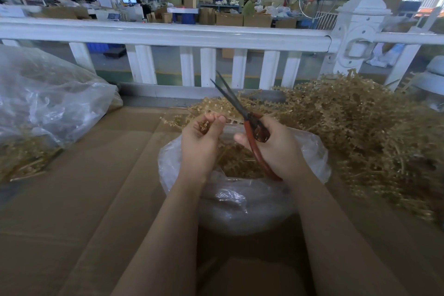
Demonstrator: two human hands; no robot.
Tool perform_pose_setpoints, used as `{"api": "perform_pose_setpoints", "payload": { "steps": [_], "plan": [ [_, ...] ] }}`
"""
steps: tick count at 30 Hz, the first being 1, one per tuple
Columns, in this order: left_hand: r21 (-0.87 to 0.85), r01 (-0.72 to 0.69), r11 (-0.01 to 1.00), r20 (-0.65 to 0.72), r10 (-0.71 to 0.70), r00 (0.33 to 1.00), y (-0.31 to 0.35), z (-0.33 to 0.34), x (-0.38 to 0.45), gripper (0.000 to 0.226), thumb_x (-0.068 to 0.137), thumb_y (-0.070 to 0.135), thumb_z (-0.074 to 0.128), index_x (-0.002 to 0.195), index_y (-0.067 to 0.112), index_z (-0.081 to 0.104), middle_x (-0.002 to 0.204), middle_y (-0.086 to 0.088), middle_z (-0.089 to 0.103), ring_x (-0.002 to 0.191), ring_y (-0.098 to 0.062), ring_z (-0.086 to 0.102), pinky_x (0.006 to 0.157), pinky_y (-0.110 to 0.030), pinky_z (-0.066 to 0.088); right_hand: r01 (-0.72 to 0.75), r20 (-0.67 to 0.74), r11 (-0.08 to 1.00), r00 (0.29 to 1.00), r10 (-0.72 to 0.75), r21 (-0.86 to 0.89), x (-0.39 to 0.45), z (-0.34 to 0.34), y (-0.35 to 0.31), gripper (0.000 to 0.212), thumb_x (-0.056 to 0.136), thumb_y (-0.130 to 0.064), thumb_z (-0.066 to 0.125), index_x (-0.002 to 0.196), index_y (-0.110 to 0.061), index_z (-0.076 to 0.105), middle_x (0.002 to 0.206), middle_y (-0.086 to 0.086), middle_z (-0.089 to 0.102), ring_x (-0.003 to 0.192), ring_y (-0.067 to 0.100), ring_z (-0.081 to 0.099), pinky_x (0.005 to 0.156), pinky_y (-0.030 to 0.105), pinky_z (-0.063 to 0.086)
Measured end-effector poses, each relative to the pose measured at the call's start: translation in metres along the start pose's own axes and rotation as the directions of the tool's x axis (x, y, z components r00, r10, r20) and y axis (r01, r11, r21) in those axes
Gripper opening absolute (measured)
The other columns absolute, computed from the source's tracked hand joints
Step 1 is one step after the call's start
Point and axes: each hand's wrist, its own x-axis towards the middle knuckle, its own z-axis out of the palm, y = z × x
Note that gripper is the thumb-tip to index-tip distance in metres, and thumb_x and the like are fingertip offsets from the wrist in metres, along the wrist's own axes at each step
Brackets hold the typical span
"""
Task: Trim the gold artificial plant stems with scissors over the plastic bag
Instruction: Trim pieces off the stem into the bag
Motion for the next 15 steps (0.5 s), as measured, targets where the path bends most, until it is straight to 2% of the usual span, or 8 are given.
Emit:
{"api": "perform_pose_setpoints", "payload": {
  "steps": [3,5,8,10,13,15],
  "plan": [
    [-0.006,-0.012,1.000,-0.032,0.012,0.999,0.002,-0.003,0.001,0.011,0.096,0.004,0.061,0.089,-0.004,0.060,0.075,0.000,0.059,0.069,-0.003,0.057,0.076,-0.021,0.047,0.026,0.043,0.995,0.999,-0.022,-0.092,-0.002,0.000,0.002,0.060,0.063,-0.087,0.061,0.095,-0.036,0.060,0.083,-0.019,0.066,0.078,-0.004,0.061,0.064,0.025,0.048],
    [-0.014,-0.014,1.000,-0.031,0.013,0.999,0.001,-0.005,0.002,0.012,0.096,0.005,0.060,0.089,-0.004,0.060,0.083,-0.011,0.061,0.079,-0.017,0.057,0.080,-0.031,0.047,0.042,0.063,0.988,0.997,-0.033,-0.147,-0.003,0.000,0.001,0.062,0.063,-0.088,0.059,0.101,-0.039,0.060,0.084,-0.022,0.066,0.081,-0.005,0.061,0.065,0.022,0.046],
    [-0.028,-0.005,1.000,-0.026,0.005,1.000,-0.002,-0.008,0.004,0.017,0.095,0.011,0.061,0.087,-0.004,0.059,0.082,-0.026,0.057,0.077,-0.028,0.050,0.074,-0.041,0.043,0.070,0.073,0.980,0.996,-0.057,-0.189,-0.004,0.000,0.001,0.062,0.065,-0.088,0.057,0.105,-0.041,0.058,0.091,-0.022,0.066,0.087,-0.004,0.060,0.067,0.018,0.045],
    [-0.013,-0.027,1.000,-0.015,0.026,1.000,-0.003,-0.010,0.005,0.017,0.092,0.014,0.061,0.087,-0.002,0.062,0.080,-0.027,0.057,0.075,-0.027,0.048,0.069,-0.038,0.043,0.088,0.073,0.971,0.995,-0.073,-0.223,-0.004,-0.001,0.002,0.060,0.066,-0.088,0.056,0.105,-0.042,0.056,0.091,-0.023,0.064,0.087,-0.004,0.058,0.065,0.016,0.041],
    [-0.016,-0.023,1.000,-0.002,0.023,1.000,-0.003,-0.010,0.004,0.015,0.092,0.018,0.061,0.083,0.006,0.063,0.077,-0.010,0.054,0.070,-0.022,0.043,0.054,-0.020,0.040,0.109,0.067,0.959,0.993,-0.095,-0.262,-0.004,-0.002,0.002,0.055,0.067,-0.088,0.055,0.100,-0.045,0.053,0.086,-0.026,0.061,0.083,-0.011,0.054,0.061,0.013,0.036],
    [-0.013,-0.015,1.000,0.004,0.015,1.000,-0.003,-0.011,0.005,0.014,0.090,0.020,0.061,0.081,0.009,0.063,0.077,-0.008,0.054,0.069,-0.021,0.042,0.052,-0.015,0.038,0.118,0.063,0.956,0.992,-0.105,-0.270,-0.004,-0.002,0.002,0.052,0.068,-0.088,0.054,0.099,-0.047,0.052,0.085,-0.028,0.060,0.081,-0.013,0.052,0.060,0.012,0.034]
  ]
}}
